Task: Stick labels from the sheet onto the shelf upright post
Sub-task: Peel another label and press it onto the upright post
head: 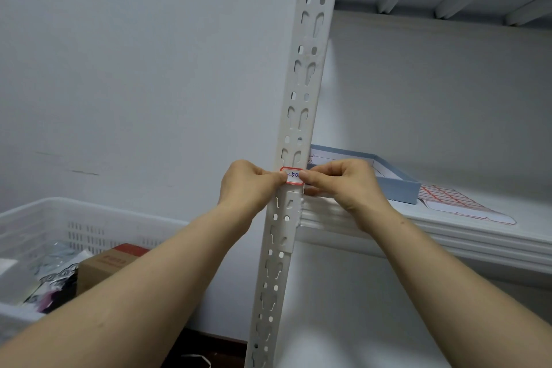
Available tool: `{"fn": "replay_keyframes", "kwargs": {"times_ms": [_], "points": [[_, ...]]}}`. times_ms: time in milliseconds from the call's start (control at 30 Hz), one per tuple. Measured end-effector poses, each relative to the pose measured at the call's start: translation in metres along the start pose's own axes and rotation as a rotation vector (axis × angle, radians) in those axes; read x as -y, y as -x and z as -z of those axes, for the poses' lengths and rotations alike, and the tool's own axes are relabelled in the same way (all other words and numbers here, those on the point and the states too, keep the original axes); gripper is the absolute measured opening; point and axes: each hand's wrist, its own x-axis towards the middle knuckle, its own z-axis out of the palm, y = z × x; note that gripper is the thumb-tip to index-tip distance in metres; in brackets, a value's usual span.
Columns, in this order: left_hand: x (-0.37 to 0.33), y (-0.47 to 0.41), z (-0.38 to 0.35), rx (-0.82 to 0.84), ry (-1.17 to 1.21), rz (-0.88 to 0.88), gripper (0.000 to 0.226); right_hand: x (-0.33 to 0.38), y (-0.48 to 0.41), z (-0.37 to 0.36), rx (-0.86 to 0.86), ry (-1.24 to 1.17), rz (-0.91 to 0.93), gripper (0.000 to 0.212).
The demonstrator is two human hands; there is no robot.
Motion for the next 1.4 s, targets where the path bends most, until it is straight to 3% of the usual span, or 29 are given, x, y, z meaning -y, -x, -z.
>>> {"fn": "replay_keyframes", "kwargs": {"times_ms": [133, 300, 467, 567, 667, 767, 900, 1067, 1133, 1267, 1400], "points": [[0.000, 0.000, 0.001, 0.002, -0.029, -0.036, 0.024, -0.004, -0.006, 0.001, 0.010, 0.056, -0.002, 0.015], [0.000, -0.001, 0.002, -0.017, -0.082, -0.046, 0.029, -0.003, -0.004, 0.008, 0.085, 0.040, -0.019, 0.009], [0.008, -0.002, 0.008, -0.055, -0.046, -0.025, 0.037, -0.001, -0.004, 0.000, 0.034, 0.160, 0.027, 0.013], [0.014, -0.003, 0.009, -0.095, 0.031, -0.036, 0.022, -0.003, -0.004, 0.004, 0.057, 0.172, 0.027, 0.008], [0.013, -0.003, 0.007, -0.074, 0.124, -0.080, 0.040, -0.001, -0.003, 0.005, 0.073, 0.074, 0.007, 0.004], [0.011, -0.002, 0.000, 0.014, 0.258, -0.078, 0.053, -0.002, -0.008, -0.001, 0.063, 0.072, -0.003, 0.014], [0.013, 0.000, -0.008, 0.144, 0.354, -0.137, 0.018, -0.004, -0.007, -0.004, 0.076, 0.007, 0.037, 0.011], [0.021, -0.006, -0.004, 0.199, 0.446, -0.091, 0.011, 0.003, -0.004, 0.000, 0.123, -0.021, -0.035, 0.012], [0.019, -0.005, -0.006, 0.212, 0.496, -0.066, 0.009, 0.001, -0.006, -0.005, 0.068, 0.048, -0.018, 0.021], [0.013, -0.005, -0.010, 0.131, 0.526, 0.017, 0.027, -0.006, -0.009, -0.019, -0.079, 0.313, 0.053, 0.061], [0.016, -0.004, -0.009, 0.143, 0.566, 0.045, 0.036, -0.007, -0.012, -0.023, -0.096, 0.348, 0.078, 0.059]]}}
